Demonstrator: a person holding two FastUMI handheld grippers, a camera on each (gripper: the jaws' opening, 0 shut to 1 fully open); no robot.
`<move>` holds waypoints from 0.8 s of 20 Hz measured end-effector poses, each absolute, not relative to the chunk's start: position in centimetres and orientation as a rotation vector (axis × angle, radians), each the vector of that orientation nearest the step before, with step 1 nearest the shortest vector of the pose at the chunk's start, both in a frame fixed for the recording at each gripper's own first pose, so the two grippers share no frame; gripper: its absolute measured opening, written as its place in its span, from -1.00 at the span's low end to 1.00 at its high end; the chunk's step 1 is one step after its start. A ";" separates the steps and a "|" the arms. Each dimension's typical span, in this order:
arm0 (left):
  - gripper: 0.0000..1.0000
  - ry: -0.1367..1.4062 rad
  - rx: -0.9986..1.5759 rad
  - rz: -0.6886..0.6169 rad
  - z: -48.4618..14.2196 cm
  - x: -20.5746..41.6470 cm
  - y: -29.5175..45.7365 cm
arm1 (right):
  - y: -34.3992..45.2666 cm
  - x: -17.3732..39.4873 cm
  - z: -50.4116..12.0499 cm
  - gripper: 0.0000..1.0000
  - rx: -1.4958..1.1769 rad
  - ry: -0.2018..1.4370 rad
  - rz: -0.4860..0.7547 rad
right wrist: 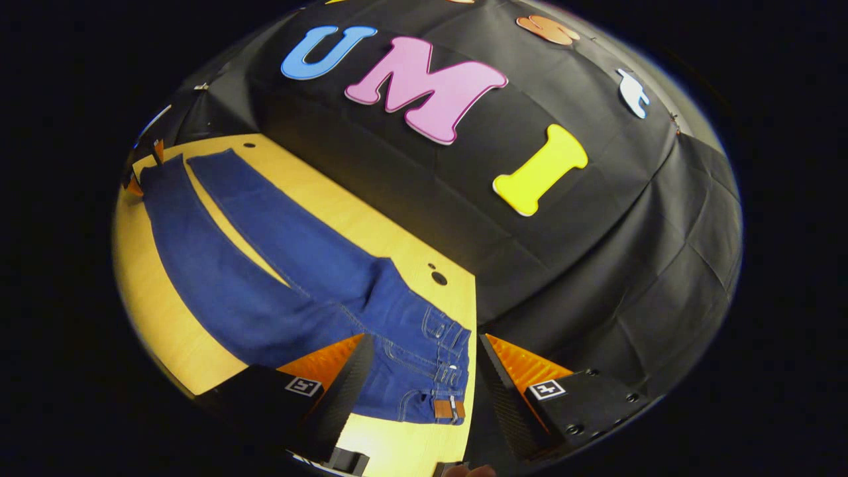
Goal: Grasp the waist and the cuffs of the jeans and fold them to make the two legs overlap; first hold the waist and fold one-third of the jeans toward the cuffs, then hold the cuffs and fold the remaining one-third in the same direction to finish folding.
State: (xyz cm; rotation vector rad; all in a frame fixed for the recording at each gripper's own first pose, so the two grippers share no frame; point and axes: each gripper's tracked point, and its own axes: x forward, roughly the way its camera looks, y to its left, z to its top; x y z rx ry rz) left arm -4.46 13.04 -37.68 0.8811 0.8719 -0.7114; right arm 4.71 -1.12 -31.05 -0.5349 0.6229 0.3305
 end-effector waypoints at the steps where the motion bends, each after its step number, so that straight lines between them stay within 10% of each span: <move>1: 0.97 0.898 0.918 -0.746 -38.4 -5.2 13.4 | -1.5 4.4 -32.2 0.93 -0.548 0.651 0.343; 16: 0.92 0.804 1.215 -0.894 -39.8 -0.5 16.4 | -6.9 -2.7 -45.6 0.93 -1.313 0.734 1.008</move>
